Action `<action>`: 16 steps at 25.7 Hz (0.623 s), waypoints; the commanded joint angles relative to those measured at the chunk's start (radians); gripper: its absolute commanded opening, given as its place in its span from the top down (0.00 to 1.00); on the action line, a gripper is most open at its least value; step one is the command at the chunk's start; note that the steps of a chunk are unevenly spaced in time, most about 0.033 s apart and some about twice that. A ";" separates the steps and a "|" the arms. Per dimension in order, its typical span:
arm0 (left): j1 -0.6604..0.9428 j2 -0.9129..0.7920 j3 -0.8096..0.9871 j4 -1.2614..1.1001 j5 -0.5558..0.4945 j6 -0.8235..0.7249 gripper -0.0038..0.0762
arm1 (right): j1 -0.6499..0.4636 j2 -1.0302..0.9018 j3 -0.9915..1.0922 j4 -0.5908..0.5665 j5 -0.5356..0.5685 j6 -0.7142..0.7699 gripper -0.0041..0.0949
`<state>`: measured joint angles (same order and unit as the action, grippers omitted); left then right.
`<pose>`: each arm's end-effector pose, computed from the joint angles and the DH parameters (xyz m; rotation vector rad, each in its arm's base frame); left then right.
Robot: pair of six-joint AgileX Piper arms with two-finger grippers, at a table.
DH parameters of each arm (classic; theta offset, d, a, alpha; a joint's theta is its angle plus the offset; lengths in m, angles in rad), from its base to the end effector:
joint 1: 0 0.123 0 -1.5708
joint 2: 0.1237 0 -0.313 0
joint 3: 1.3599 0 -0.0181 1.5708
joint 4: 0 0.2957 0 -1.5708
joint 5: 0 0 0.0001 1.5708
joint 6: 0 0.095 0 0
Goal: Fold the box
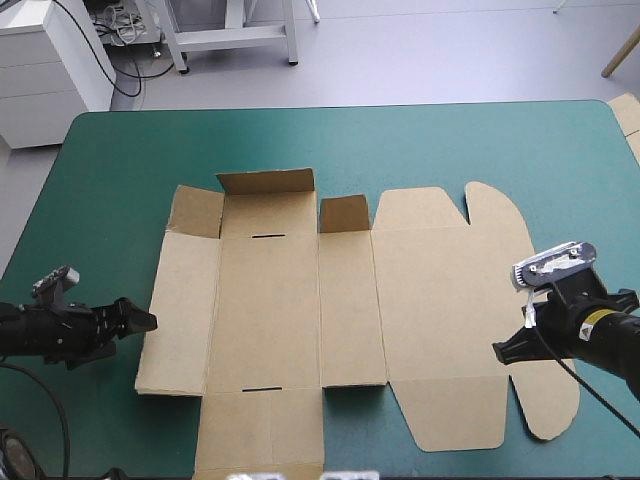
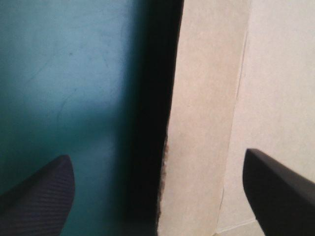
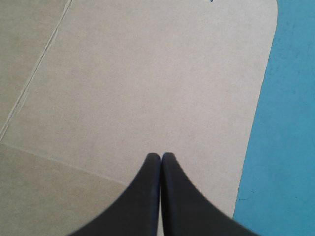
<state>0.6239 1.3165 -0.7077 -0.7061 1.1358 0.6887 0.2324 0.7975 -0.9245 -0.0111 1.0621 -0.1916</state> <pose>0.2166 0.0870 0.2249 -0.3687 2.6989 -0.7677 0.1545 0.0356 0.3815 -0.5110 2.3640 0.0045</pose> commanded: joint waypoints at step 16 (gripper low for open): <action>-0.057 0.005 0.081 -0.105 -0.062 0.066 0.14 | -0.006 -0.006 -0.024 0.011 -0.044 -0.025 0.97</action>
<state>0.6008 1.3241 -0.6300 -0.7625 1.0739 0.7466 0.2324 0.7975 -0.9245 0.0000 1.0621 -0.2041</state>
